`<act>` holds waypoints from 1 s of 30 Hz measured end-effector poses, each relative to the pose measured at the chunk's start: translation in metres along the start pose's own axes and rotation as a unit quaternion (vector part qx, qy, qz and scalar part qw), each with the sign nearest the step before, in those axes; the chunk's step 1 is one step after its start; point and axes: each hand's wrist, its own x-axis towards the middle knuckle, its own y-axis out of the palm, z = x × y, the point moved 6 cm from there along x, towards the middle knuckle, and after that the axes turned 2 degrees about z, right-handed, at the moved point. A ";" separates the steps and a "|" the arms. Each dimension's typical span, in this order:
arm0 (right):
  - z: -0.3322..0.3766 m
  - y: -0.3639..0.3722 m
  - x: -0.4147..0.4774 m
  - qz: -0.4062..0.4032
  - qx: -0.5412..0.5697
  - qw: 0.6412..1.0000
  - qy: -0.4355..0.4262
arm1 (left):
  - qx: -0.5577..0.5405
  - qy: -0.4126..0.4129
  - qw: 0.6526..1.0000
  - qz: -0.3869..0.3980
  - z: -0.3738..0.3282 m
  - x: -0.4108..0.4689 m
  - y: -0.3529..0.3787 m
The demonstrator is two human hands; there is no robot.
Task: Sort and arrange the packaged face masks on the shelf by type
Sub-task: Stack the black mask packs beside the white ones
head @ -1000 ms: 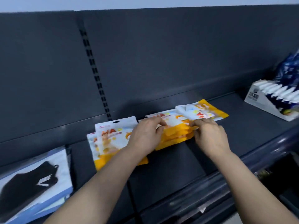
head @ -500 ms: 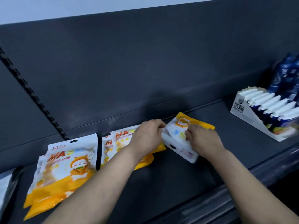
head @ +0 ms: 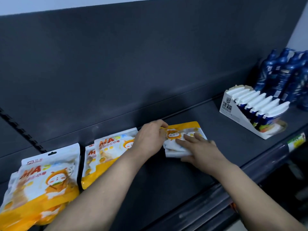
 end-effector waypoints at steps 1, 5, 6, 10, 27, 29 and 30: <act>0.002 -0.003 0.000 -0.050 0.010 0.999 0.007 | -0.006 0.003 1.000 -0.016 0.003 -0.003 -0.004; 0.011 -0.030 -0.004 -0.259 0.169 0.951 0.001 | -0.011 -0.001 0.996 -0.086 0.029 -0.017 -0.033; 0.022 -0.037 -0.004 -0.288 0.178 0.941 -0.021 | -0.015 -0.015 0.995 -0.096 0.039 -0.022 -0.041; 0.084 -0.054 -0.001 -0.352 0.181 0.910 -0.120 | -0.079 -0.104 0.979 -0.156 0.080 -0.049 -0.078; 0.204 -0.060 -0.024 -0.166 0.140 0.954 -0.206 | -0.391 -0.157 0.907 0.013 0.113 -0.107 -0.112; 0.209 -0.066 -0.032 -0.150 0.065 0.960 -0.229 | -0.349 -0.108 0.923 0.122 0.110 -0.110 -0.116; 0.211 -0.066 -0.033 -0.121 0.039 0.966 -0.227 | -0.316 -0.081 0.929 0.172 0.106 -0.113 -0.118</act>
